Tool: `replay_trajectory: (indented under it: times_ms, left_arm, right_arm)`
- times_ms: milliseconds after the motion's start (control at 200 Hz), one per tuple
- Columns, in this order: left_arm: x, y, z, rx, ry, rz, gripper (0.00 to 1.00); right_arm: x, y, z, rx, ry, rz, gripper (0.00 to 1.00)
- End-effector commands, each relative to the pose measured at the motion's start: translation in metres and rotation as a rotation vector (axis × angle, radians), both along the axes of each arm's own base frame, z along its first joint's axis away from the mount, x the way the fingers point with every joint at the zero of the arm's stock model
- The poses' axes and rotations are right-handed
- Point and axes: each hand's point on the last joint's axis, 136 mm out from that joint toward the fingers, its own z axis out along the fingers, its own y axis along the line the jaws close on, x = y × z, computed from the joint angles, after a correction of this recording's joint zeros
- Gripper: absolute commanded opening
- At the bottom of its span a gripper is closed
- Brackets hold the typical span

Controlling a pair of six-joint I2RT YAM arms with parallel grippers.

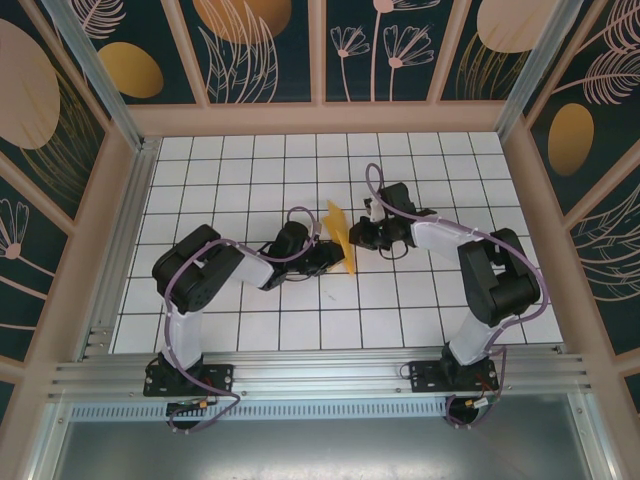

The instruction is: Fold a paper plane with a square sheet of paper (pick it up from the middle)

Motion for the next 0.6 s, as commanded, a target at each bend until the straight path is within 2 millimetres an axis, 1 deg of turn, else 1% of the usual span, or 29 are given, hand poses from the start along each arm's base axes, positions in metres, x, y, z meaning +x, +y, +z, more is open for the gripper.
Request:
replay_trajectory:
  times_ms: [0,45,85,290,375,410,525,595]
  left_arm:
    - [-0.001,0.020,-0.014,0.129,-0.004,0.027,0.35]
    - [0.000,0.025,-0.014,0.159,-0.013,0.037,0.36]
    - [0.001,0.029,-0.013,0.180,-0.017,0.047,0.40]
    - [0.002,0.049,-0.008,0.262,-0.054,0.096,0.40]
    - [0.004,0.048,-0.004,0.264,-0.067,0.096,0.39]
    - [0.006,0.047,-0.002,0.261,-0.075,0.095,0.38]
    - [0.010,0.045,-0.002,0.271,-0.078,0.098,0.34]
    - [0.013,0.046,-0.004,0.289,-0.081,0.100,0.32]
  right_arm:
    - [0.001,-0.003,-0.008,-0.039,0.016,-0.006,0.12]
    - [0.001,-0.001,-0.009,-0.032,0.020,-0.002,0.12]
    - [0.001,0.001,-0.008,-0.029,0.020,0.002,0.12]
    - [0.003,-0.004,-0.006,-0.062,0.003,-0.011,0.13]
    - [0.005,-0.009,-0.003,-0.091,-0.011,-0.017,0.13]
    - [0.006,-0.012,-0.002,-0.103,-0.018,-0.025,0.13]
    - [0.002,-0.012,0.014,-0.073,-0.054,-0.028,0.11]
    - [-0.001,-0.014,0.024,-0.061,-0.079,-0.030,0.06]
